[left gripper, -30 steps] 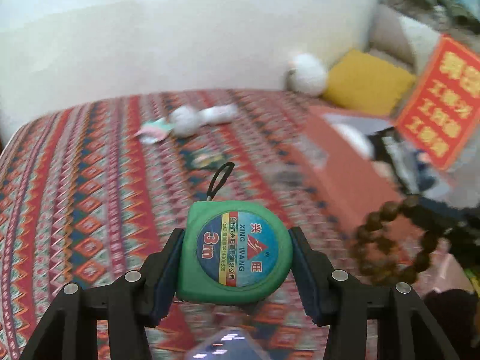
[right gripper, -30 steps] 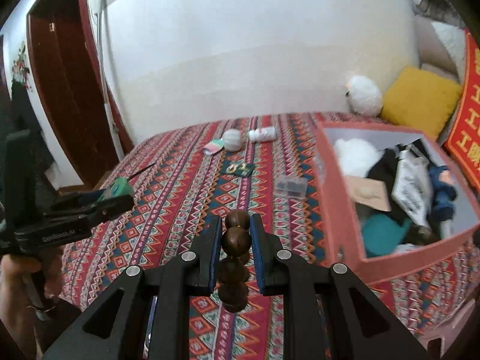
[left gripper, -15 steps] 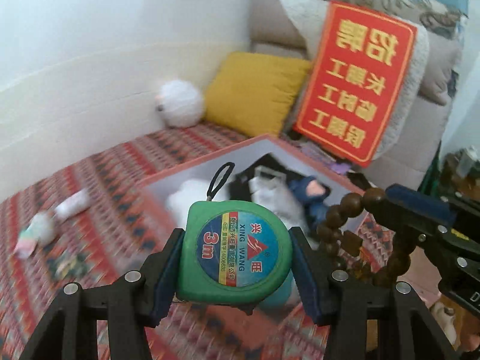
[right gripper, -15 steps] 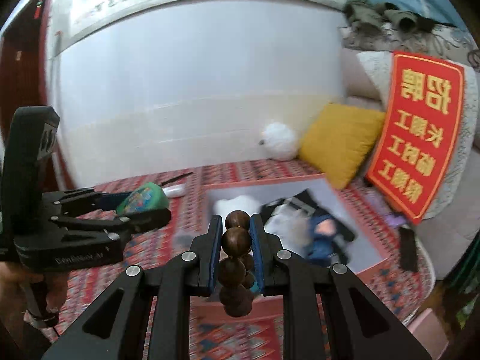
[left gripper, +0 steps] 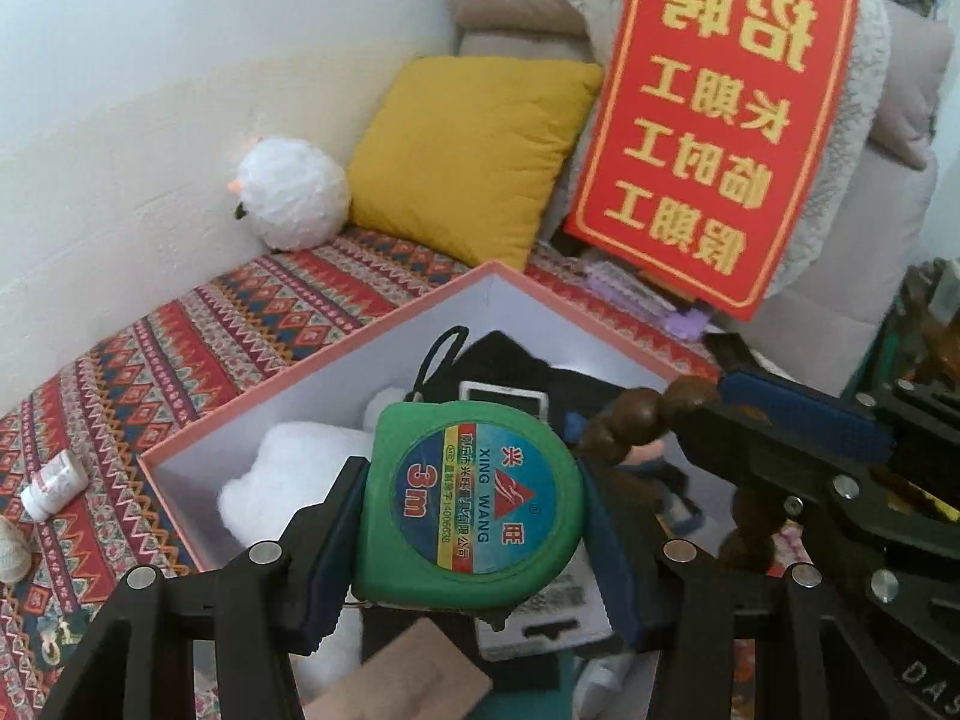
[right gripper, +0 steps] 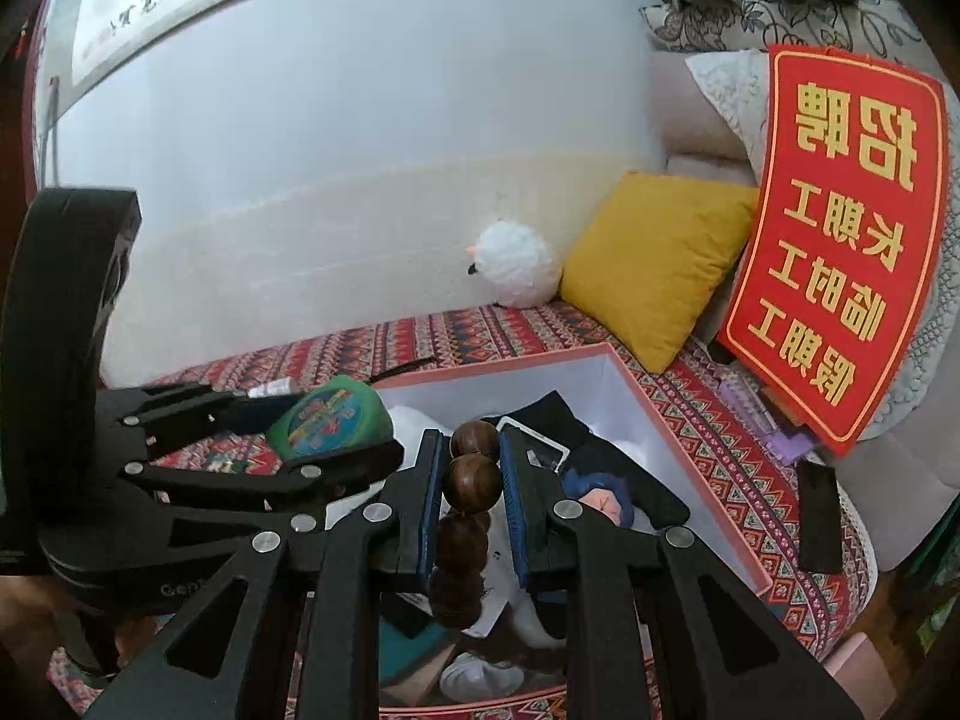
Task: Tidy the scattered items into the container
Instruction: 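Carry the bracelet and tape measure into the pink box and release both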
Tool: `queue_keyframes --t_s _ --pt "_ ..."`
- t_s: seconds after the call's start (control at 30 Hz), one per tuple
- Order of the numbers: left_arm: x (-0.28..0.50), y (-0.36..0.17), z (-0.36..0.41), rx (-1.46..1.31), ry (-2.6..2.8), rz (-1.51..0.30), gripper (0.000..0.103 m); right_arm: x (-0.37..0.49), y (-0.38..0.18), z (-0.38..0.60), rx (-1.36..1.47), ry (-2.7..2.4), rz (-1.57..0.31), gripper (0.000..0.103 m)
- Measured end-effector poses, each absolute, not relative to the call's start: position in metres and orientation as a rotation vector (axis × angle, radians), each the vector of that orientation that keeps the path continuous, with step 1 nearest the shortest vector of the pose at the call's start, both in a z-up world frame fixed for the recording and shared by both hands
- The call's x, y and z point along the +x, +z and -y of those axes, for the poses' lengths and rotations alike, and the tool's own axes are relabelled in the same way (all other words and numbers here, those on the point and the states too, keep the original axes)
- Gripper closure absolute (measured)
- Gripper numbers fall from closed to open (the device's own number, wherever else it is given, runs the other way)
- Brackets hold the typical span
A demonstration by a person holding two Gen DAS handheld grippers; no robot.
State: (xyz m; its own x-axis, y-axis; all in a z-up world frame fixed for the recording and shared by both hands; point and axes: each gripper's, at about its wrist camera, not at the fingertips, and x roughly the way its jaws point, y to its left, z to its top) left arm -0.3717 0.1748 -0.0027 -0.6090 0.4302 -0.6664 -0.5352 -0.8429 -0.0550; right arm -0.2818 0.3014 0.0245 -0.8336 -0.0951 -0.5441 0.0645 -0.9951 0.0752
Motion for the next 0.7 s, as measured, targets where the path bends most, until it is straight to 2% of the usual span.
queue_keyframes --t_s 0.03,0.07,0.1,0.17,0.2,0.27,0.57,0.7 --pt "-0.372 -0.002 -0.174 -0.937 2.439 -0.205 0.042 -0.284 0.021 -0.301 0.885 -2.945 0.061 0.082" --pt "-0.372 -0.002 -0.173 -0.930 2.469 -0.207 0.032 -0.287 0.018 -0.301 0.896 -2.960 0.040 0.074" --pt "-0.372 -0.001 -0.171 -0.921 2.500 -0.208 0.026 -0.287 0.017 -0.303 0.907 -2.975 0.038 0.067" --pt "-0.371 0.004 -0.166 -0.896 2.562 -0.198 0.011 -0.285 0.016 -0.310 0.915 -3.013 0.060 0.035" --pt "-0.370 0.007 -0.162 -0.888 2.577 -0.181 0.008 -0.283 0.017 -0.313 0.911 -3.030 0.075 0.031" --pt "-0.365 0.013 -0.154 -0.883 2.582 -0.149 0.004 -0.278 0.018 -0.315 0.923 -3.046 0.082 0.030" --pt "-0.299 0.035 -0.124 -0.866 2.627 -0.159 0.002 -0.226 0.034 -0.293 0.948 -3.026 0.129 0.027" --pt "-0.263 0.036 -0.107 -0.870 2.643 -0.200 0.002 -0.191 0.042 -0.266 0.941 -3.029 0.092 0.026"
